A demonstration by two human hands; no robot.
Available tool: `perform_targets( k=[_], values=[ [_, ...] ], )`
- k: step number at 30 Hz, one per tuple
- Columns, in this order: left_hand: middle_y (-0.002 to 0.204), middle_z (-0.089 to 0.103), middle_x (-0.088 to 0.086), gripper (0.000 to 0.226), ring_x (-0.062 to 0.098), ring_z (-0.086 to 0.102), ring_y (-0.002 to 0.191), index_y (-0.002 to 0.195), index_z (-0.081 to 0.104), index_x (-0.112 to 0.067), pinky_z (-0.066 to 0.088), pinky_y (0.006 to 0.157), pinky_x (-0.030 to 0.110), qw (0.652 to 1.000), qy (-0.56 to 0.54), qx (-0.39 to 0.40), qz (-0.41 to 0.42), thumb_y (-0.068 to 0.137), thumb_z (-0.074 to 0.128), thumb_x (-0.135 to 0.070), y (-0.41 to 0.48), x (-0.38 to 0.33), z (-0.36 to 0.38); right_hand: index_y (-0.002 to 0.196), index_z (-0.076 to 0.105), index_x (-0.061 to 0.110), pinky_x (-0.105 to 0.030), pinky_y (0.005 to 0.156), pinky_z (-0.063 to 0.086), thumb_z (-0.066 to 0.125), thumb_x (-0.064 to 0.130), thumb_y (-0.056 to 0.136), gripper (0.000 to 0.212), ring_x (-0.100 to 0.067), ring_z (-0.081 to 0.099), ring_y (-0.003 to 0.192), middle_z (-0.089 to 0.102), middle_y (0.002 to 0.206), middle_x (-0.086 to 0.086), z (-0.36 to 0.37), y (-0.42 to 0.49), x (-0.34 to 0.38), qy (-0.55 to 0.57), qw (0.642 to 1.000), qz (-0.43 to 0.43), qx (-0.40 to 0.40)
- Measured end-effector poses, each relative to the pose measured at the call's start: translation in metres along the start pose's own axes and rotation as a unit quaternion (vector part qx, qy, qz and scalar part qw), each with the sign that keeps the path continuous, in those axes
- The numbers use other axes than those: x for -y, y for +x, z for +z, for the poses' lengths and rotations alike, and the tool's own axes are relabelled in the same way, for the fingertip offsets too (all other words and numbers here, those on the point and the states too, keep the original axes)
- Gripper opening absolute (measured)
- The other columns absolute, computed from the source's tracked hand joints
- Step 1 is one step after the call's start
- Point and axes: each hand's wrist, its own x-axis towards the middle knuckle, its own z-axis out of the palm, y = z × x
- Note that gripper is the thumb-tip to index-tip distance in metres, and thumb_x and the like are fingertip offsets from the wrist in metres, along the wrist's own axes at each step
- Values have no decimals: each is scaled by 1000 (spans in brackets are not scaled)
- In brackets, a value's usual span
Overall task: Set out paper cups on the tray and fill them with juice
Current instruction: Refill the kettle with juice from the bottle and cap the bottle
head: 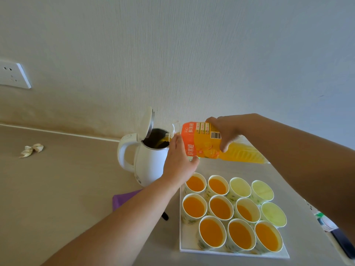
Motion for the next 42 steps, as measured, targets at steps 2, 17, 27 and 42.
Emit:
perform_targets(
  k=[2, 17, 27, 42],
  values=[
    [157, 10, 2, 84, 16, 21, 143, 152, 6, -17, 32, 106, 24, 1000, 1, 1, -2, 91, 58, -41, 0, 0, 0, 140, 21, 22, -37, 84, 51, 85, 33, 59, 104, -21, 55, 97, 52, 110, -5, 0, 0, 0, 1, 1000, -1, 0],
    [157, 10, 3, 83, 17, 22, 143, 152, 7, -17, 33, 107, 27, 1000, 3, 1, -10, 91, 57, -42, -1, -1, 1, 141, 19, 22, -32, 78, 49, 85, 31, 61, 104, -20, 55, 94, 52, 108, -4, -2, -2, 2, 2, 1000, -1, 2],
    [159, 6, 2, 85, 16, 17, 145, 152, 2, -17, 30, 108, 26, 1000, 7, 4, -13, 91, 56, -43, -2, -3, 1, 142, 18, 22, -31, 76, 47, 86, 32, 60, 107, -19, 53, 92, 49, 103, -2, -3, -3, 3, -1, 1000, 2, 1],
    [159, 5, 2, 88, 18, 16, 146, 153, 1, -17, 30, 110, 29, 1000, 7, 7, -23, 90, 56, -48, -1, -1, 3, 144, 15, 20, -30, 74, 42, 85, 32, 63, 108, -19, 51, 93, 46, 104, -2, -5, -5, 5, -6, 1000, 1, 3]
  ],
)
